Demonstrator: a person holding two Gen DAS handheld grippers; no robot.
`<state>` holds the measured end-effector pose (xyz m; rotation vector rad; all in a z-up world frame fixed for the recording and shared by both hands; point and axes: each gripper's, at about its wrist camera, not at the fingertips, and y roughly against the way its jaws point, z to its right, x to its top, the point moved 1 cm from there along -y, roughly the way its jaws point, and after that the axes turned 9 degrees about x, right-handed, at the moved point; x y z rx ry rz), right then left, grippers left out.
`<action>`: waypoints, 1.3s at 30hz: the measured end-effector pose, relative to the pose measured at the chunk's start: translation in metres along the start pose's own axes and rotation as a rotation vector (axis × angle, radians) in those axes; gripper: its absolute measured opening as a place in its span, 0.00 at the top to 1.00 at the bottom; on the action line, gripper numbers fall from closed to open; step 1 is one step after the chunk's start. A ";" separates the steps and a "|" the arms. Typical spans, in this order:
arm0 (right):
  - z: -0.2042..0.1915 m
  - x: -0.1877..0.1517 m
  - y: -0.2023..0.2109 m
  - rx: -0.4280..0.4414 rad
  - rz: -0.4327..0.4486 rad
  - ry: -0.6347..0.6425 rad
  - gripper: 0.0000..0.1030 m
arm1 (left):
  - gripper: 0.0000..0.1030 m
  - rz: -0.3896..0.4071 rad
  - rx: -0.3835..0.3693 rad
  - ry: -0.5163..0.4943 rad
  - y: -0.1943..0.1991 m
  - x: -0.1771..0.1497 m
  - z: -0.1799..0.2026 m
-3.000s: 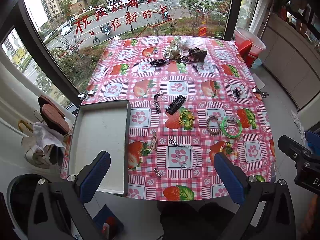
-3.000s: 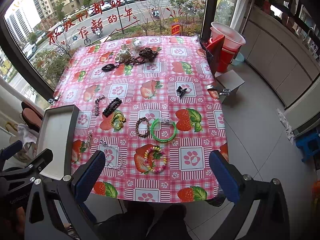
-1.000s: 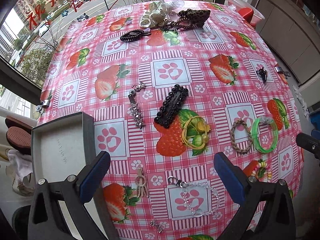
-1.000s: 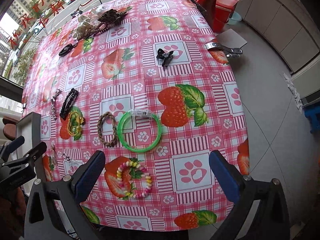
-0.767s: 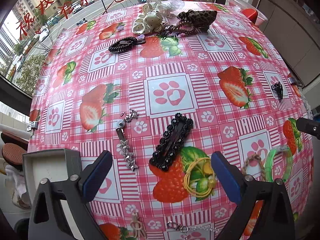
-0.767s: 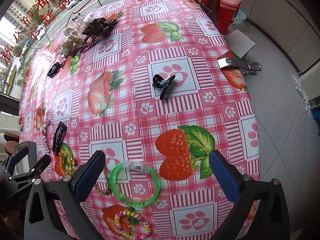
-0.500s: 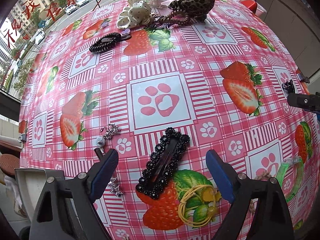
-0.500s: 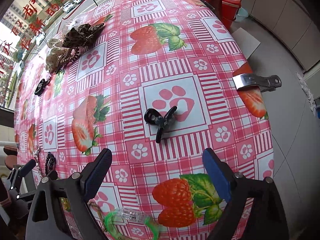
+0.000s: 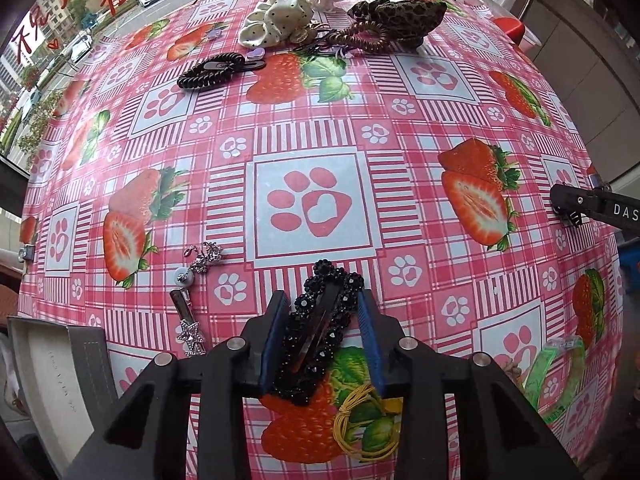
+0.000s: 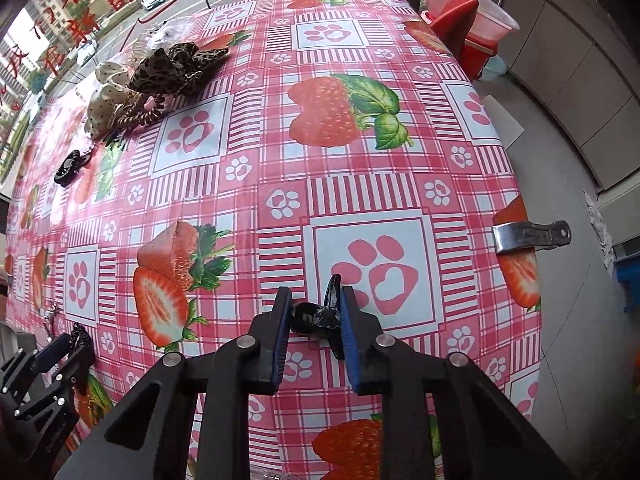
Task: Organize jewelry
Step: 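Grasp the black beaded hair clip with the left tool while the right tool grasps the black claw clip, then carry both clips into the grey box and open both tools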
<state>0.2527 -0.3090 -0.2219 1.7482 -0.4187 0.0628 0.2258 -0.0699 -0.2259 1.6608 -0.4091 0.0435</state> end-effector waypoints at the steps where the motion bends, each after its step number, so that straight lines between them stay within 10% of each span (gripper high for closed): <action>1: 0.001 -0.002 0.003 0.015 0.000 0.003 0.76 | 0.59 0.003 -0.001 0.012 0.002 -0.001 -0.002; 20: -0.054 -0.050 0.046 0.275 -0.072 0.117 0.76 | 0.59 0.052 0.020 0.283 0.088 -0.060 -0.065; 39: -0.302 -0.125 0.035 0.475 -0.153 0.389 0.76 | 0.59 0.028 0.164 0.476 0.078 -0.152 -0.259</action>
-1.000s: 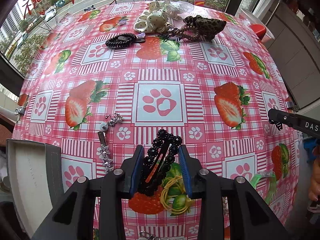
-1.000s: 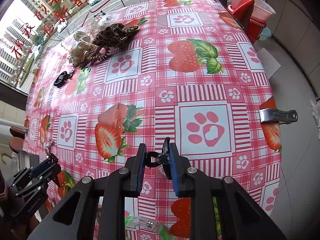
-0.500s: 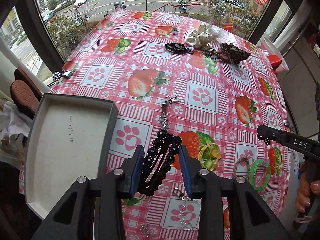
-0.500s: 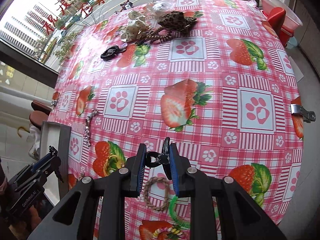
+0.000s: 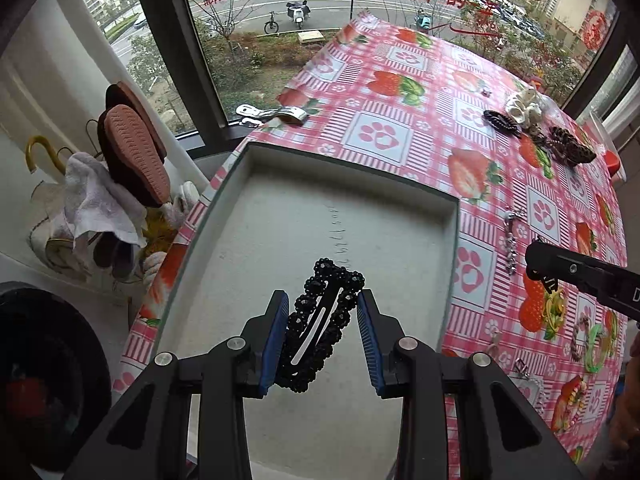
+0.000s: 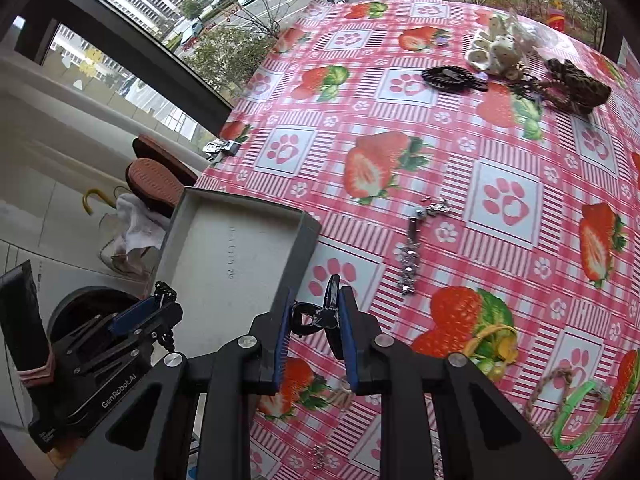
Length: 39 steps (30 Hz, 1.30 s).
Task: Organize jewelry
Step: 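Carry both clips into the grey box and open both tools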
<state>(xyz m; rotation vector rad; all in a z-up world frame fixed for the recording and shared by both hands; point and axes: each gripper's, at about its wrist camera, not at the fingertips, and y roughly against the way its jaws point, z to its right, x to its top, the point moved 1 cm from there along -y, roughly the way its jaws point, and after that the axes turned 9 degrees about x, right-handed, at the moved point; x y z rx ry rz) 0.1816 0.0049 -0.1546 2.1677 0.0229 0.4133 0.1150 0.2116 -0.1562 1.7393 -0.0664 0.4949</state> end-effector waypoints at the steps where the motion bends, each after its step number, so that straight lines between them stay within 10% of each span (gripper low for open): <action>1: -0.009 0.003 -0.009 0.004 -0.007 0.010 0.76 | 0.59 0.006 0.012 0.008 -0.005 0.002 -0.006; 23: -0.039 0.035 -0.124 -0.132 -0.109 0.045 0.76 | 0.58 -0.025 0.026 0.005 -0.087 0.018 -0.025; 27: -0.036 0.029 -0.131 -0.145 -0.111 0.044 0.76 | 0.36 -0.017 0.067 -0.010 -0.088 0.020 -0.026; 31: -0.035 0.030 -0.131 -0.146 -0.113 0.045 0.75 | 0.35 -0.039 0.067 0.019 -0.090 0.021 -0.032; 39: -0.041 0.033 -0.117 -0.068 -0.089 0.036 0.50 | 0.35 -0.034 0.099 -0.001 -0.080 0.018 -0.029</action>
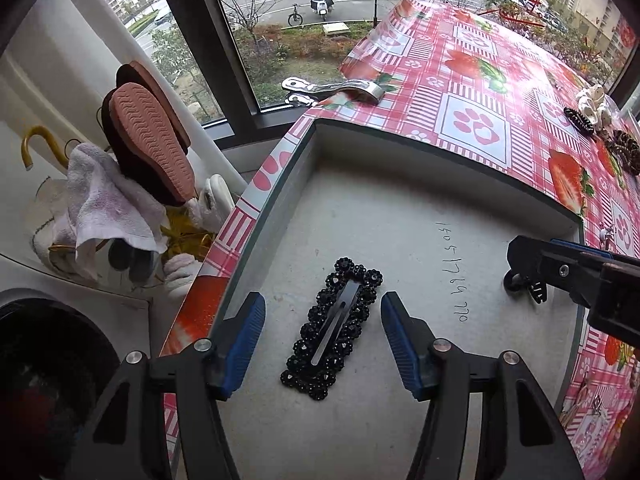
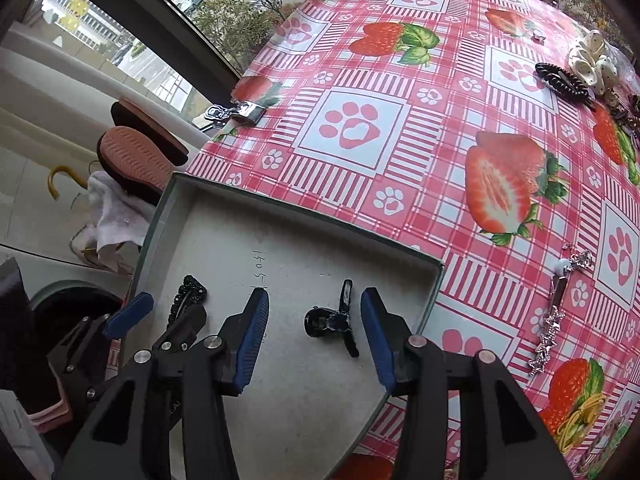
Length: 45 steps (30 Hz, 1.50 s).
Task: Organize jewelry
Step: 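Carry both clips into the grey box and open both tools, then grasp the yellow hair tie with the left tool while the right tool grasps the green bangle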
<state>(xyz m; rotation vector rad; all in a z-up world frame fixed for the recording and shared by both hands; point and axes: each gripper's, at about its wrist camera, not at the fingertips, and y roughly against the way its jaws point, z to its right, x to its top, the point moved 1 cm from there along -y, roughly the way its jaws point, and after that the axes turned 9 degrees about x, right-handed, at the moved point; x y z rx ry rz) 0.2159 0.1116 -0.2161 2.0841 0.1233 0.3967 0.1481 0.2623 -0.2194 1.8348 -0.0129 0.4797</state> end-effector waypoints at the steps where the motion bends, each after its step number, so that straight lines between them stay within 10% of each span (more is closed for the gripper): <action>1: -0.002 0.001 0.003 0.008 0.007 -0.001 0.50 | 0.35 -0.001 0.003 -0.002 0.001 -0.001 0.000; 8: -0.001 -0.002 0.037 0.059 0.071 -0.016 0.41 | 0.35 -0.001 0.002 0.009 0.016 -0.009 -0.002; 11: 0.003 -0.009 0.053 0.059 0.096 -0.037 0.40 | 0.00 0.017 0.005 0.013 0.026 -0.013 0.001; 21: 0.047 -0.051 0.105 0.048 0.150 -0.144 0.20 | 0.00 0.075 -0.090 -0.065 0.073 -0.021 0.039; 45: 0.229 -0.184 0.212 -0.193 0.203 -0.523 0.17 | 0.00 -0.018 -0.185 -0.440 0.097 -0.057 0.231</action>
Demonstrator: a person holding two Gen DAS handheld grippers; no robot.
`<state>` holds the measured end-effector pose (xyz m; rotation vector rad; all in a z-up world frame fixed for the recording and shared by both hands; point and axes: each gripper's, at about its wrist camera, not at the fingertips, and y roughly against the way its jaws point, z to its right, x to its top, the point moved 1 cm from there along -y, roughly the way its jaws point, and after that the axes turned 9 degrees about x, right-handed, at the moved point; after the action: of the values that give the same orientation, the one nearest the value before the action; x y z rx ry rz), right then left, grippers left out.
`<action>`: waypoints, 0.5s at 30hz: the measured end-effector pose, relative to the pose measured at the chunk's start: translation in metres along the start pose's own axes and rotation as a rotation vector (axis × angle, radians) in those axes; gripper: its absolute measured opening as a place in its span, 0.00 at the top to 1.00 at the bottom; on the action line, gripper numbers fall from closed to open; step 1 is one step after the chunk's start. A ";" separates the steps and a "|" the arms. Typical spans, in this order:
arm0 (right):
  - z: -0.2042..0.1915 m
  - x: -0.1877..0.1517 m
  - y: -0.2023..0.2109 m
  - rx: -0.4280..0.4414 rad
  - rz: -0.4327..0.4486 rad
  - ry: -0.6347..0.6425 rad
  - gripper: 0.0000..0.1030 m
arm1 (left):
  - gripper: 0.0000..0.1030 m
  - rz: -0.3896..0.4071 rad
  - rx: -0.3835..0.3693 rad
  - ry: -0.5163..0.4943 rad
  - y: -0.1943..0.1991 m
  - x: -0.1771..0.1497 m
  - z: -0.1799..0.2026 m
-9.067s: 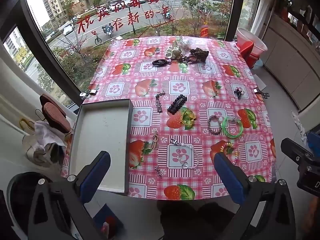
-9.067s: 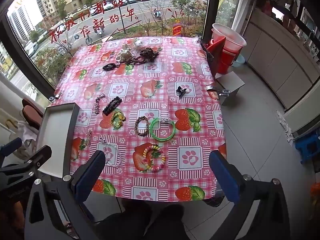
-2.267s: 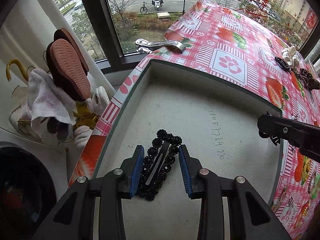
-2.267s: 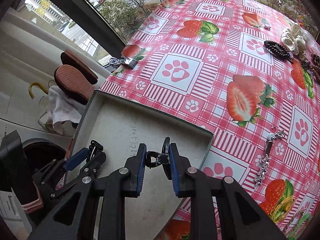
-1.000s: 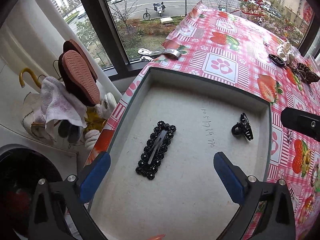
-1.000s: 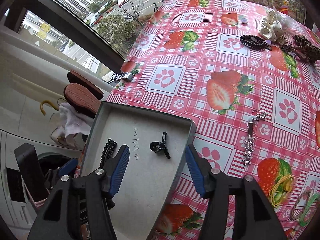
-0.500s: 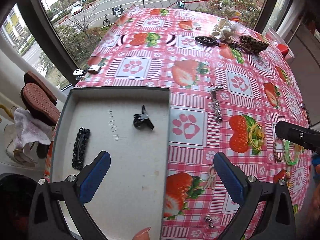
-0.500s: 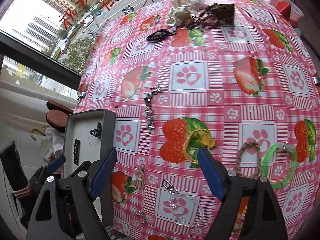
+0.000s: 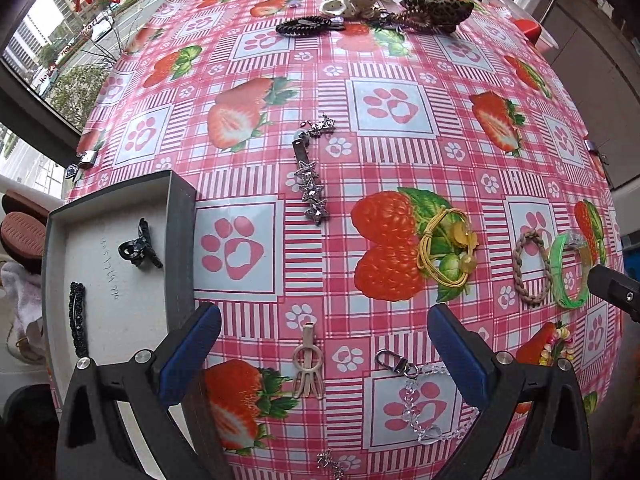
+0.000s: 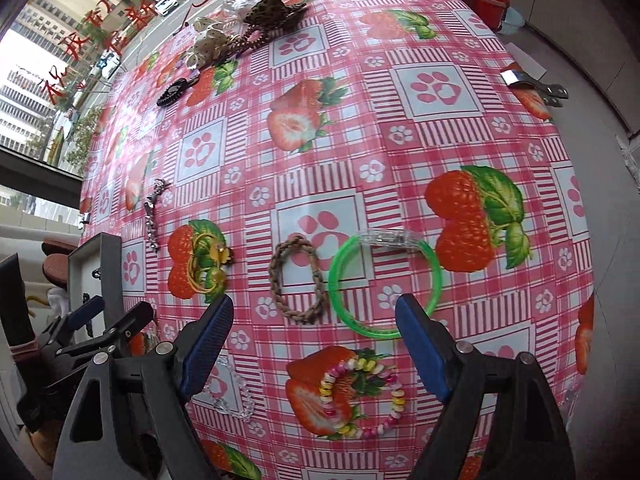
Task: Organize jewelry
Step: 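Grasp the yellow hair tie with the left tool while the right tool grasps the green bangle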
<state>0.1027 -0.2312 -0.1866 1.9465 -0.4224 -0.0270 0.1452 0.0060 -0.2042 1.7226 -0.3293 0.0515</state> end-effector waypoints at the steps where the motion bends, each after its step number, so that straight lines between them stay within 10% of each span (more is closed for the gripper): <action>1: 0.008 0.000 0.001 -0.016 -0.003 -0.010 0.17 | 0.00 -0.003 0.001 -0.007 -0.002 0.001 0.003; 15: 0.075 -0.008 -0.007 -0.150 -0.062 -0.070 0.17 | 0.00 -0.002 0.003 -0.006 -0.019 0.025 0.031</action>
<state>0.0812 -0.2923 -0.2250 1.8141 -0.3952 -0.1633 0.1698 -0.0259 -0.2227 1.7264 -0.3320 0.0452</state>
